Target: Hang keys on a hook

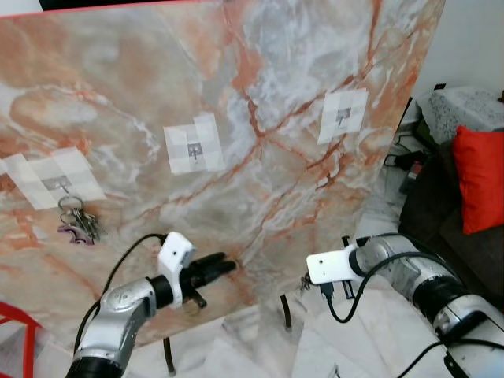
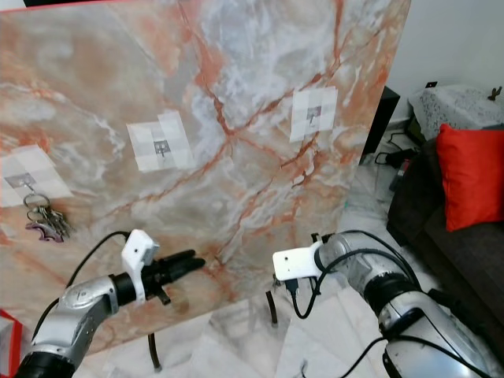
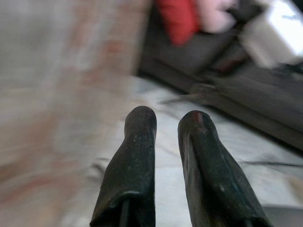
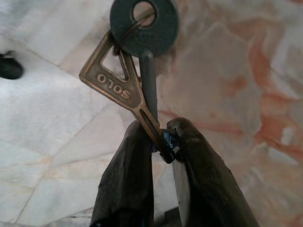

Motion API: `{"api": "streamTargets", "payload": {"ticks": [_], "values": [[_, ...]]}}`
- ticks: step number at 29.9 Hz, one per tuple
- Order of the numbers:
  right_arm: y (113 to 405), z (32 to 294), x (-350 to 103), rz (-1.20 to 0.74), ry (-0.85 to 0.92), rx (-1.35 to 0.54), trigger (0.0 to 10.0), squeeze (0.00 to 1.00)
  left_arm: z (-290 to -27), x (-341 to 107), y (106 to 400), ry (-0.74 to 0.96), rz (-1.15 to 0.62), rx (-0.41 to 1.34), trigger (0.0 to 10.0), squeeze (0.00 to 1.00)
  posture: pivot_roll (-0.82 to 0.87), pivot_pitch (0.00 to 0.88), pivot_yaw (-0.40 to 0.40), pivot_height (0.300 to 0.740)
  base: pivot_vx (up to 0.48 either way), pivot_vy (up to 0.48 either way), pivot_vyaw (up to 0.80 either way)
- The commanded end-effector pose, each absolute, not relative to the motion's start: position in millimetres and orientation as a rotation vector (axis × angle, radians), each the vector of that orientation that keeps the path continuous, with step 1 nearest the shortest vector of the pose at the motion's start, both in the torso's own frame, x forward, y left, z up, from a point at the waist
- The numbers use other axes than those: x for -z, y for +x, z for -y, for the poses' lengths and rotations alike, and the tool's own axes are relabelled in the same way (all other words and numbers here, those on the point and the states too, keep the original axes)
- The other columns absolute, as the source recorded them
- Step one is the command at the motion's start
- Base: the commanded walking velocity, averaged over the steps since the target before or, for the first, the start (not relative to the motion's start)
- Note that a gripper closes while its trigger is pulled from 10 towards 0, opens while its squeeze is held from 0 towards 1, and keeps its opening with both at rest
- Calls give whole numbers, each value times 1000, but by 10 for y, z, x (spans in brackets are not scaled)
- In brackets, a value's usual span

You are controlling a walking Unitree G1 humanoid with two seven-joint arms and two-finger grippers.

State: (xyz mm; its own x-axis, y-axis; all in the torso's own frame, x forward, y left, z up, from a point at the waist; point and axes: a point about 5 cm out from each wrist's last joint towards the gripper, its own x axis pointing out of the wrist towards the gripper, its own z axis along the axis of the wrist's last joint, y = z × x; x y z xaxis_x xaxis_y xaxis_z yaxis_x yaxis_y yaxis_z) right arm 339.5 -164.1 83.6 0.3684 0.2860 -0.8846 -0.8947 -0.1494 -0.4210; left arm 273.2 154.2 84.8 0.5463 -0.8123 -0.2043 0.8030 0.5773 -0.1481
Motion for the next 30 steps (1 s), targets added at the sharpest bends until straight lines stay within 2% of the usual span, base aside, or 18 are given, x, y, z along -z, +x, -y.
{"api": "streamTargets", "payload": {"ticks": [1, 17, 30], "values": [[3424, 1604, -956, -570, -1319, -1167, 10000, 0, -1447, -939, 2705, -37, -251, 1038, 10000, 0, 101, 17, -55, 740, 0, 0, 0], [3372, 1313, -1359, -385, -1393, -1210, 10000, 0, -1203, -1200, 2517, -81, -305, 1177, 10000, 0, 98, 30, -50, 740, 0, 0, 0], [3237, 1096, -1532, -286, -1432, -1242, 10000, 0, -1107, -1228, 2471, -137, -360, 1180, 10000, 0, 99, 32, -49, 740, 0, 0, 0]]}}
